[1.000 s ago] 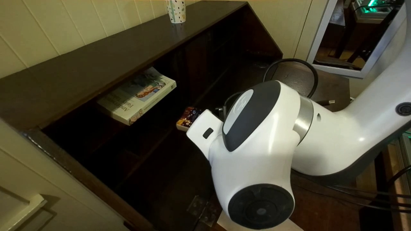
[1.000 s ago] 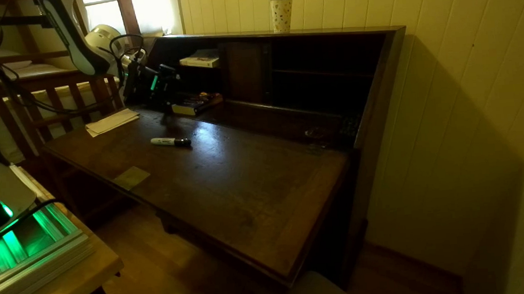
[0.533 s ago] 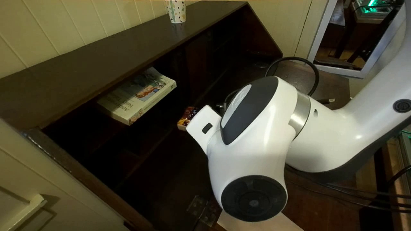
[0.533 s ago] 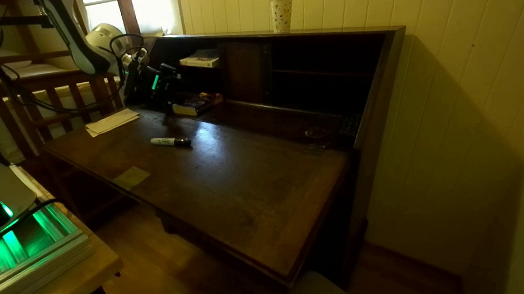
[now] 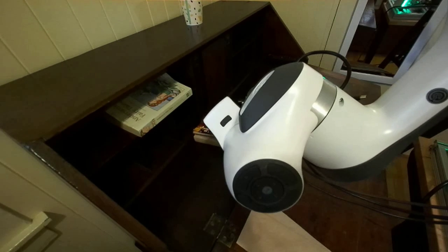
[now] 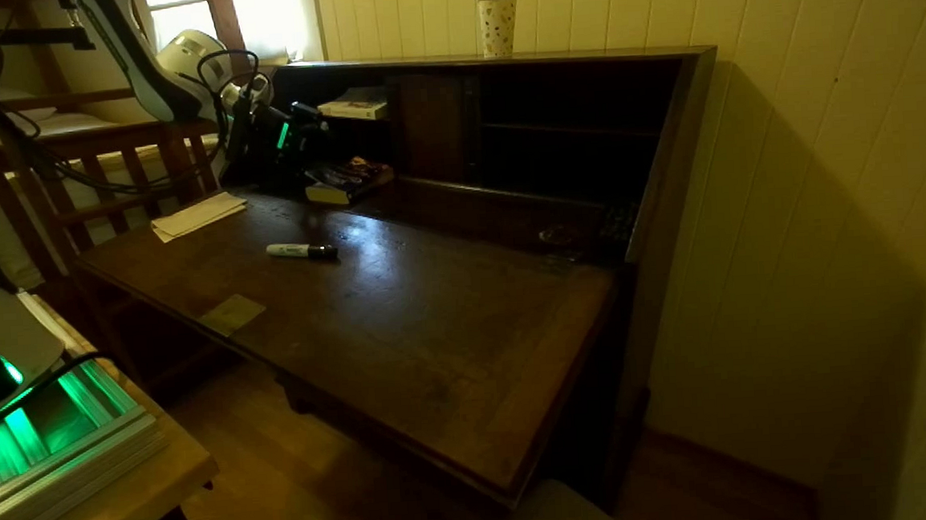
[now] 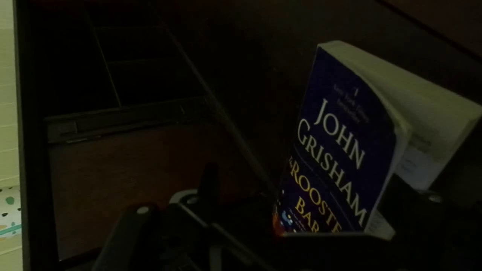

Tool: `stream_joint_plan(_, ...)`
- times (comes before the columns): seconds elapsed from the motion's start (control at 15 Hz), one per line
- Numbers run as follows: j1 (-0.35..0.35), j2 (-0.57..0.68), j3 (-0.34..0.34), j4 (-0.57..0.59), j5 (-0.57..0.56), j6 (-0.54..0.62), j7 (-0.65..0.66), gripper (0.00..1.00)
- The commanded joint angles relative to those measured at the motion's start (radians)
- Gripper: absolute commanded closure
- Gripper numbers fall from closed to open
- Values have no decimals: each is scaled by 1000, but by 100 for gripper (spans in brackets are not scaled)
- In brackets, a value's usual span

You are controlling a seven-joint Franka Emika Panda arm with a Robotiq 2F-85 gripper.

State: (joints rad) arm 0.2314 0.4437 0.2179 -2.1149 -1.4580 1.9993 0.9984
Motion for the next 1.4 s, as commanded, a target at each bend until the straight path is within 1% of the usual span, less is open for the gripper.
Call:
stream_joint_plan(0.0,-23,-6,-12,-5,36,13,-4,0)
stream_joint_plan(0.2,-43,0,-28,-8,35,33,5,0)
stream_joint_plan(0.47,-69,20,-47,-6,19,91,17,1)
stream_joint_plan(0.53,-75,27,-50,-3,22,107,15,22)
stream_joint_plan(0.67,-83,37,-55,3,24,133,18,28)
stream_joint_plan(0.73,-85,39,-56,4,22,146,20,36)
stream_joint_plan(1.2,-97,61,-60,7,29,232,29,87)
stream_joint_plan(1.33,-103,61,-58,-1,33,267,44,98)
